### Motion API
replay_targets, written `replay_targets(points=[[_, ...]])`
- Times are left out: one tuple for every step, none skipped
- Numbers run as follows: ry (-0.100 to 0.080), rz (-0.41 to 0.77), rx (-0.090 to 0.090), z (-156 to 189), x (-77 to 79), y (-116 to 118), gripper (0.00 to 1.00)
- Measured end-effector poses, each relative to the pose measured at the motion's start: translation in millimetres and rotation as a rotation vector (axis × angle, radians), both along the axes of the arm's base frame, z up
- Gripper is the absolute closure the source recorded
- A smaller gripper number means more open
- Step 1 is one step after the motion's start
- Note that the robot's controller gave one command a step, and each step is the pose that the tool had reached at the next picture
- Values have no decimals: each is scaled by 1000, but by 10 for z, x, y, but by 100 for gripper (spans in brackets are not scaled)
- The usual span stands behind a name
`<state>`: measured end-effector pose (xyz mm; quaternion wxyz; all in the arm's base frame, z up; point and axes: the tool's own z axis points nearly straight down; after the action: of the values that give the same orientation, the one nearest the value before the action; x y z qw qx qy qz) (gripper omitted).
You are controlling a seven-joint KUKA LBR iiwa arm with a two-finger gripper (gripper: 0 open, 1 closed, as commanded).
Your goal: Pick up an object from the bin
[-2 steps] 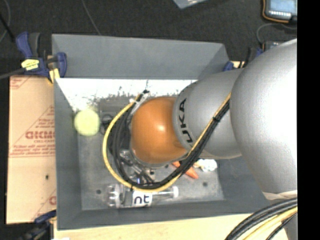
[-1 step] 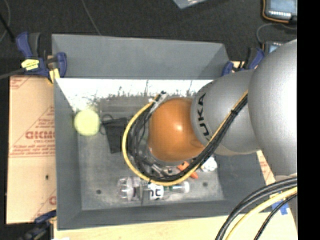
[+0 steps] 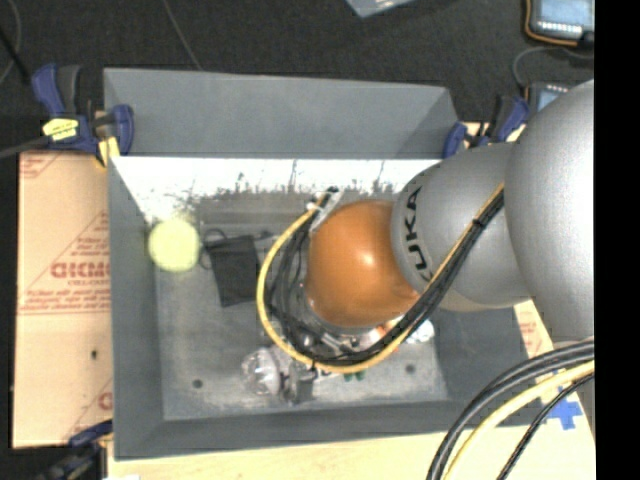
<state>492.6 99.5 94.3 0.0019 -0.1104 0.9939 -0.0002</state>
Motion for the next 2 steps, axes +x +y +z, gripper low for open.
replay_targets(points=[[1,0,1,-5,-3,10,100],[9,-8,0,160,-37,8,100]])
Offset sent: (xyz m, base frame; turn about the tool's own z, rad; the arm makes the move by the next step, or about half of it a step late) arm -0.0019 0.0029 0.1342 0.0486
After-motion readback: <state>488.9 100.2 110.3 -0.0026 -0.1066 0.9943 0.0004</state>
